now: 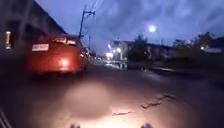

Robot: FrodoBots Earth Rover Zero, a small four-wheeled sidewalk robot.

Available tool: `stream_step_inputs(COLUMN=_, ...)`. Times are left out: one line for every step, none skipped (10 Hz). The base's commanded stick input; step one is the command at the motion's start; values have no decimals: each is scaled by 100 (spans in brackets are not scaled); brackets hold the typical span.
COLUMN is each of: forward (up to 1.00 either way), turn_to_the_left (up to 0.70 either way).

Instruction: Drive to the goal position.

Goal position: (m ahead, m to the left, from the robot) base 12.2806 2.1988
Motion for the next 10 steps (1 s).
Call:
stream_step_inputs(forward=50, turn_to_the_left=0)
stream_step_inputs(forward=50, turn_to_the_left=0)
stream_step_inputs(forward=50, turn_to_the_left=0)
stream_step_inputs(forward=50, turn_to_the_left=0)
stream_step_inputs(forward=50, turn_to_the_left=0)
stream_step_inputs(forward=50, turn_to_the_left=0)
stream_step_inputs(forward=50, turn_to_the_left=0)
stream_step_inputs(forward=50, turn_to_the_left=0)
stream_step_inputs(forward=50, turn_to_the_left=0)
stream_step_inputs(forward=50, turn_to_the_left=0)
